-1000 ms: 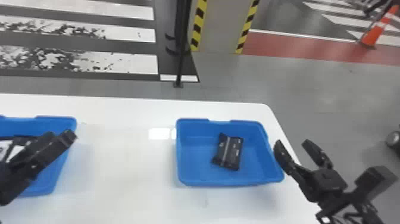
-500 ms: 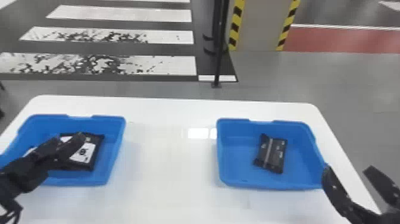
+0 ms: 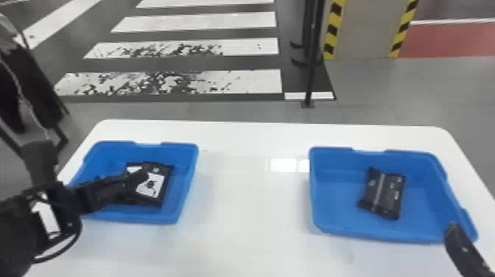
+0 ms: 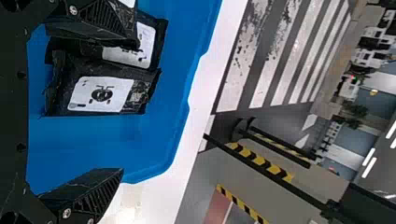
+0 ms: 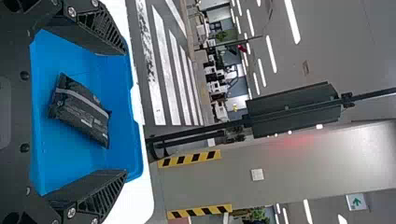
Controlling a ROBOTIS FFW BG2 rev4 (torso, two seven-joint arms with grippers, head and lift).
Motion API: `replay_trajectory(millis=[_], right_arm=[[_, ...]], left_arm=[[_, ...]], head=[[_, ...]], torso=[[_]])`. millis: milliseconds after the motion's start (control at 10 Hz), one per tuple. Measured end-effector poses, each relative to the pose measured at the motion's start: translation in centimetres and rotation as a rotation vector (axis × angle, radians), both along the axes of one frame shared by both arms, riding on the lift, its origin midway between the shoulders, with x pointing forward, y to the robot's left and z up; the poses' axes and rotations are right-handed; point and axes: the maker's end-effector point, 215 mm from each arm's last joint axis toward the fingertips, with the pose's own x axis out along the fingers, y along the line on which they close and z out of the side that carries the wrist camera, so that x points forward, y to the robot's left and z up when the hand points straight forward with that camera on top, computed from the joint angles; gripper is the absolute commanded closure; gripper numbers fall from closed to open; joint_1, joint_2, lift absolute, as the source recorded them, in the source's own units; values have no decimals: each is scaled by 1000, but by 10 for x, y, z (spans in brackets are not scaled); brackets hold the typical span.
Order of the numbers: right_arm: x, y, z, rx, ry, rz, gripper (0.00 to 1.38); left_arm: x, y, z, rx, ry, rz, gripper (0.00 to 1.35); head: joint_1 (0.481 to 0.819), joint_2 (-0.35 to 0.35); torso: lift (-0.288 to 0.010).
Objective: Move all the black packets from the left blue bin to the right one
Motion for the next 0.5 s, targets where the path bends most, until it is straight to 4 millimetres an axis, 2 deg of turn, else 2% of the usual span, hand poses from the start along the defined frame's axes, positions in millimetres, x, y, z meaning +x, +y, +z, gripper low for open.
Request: replay_trajectory(millis=[200,500], right_arm=[[3,15,-10,65,9,25,134],[5,21,-22,129,18,35,134]], left_arm=[[7,-10,-11,32,99,-27,130],[12,7,-15,144,222,34,130]], head=[[695,96],[695,125]], torso=[[-146],[-146]])
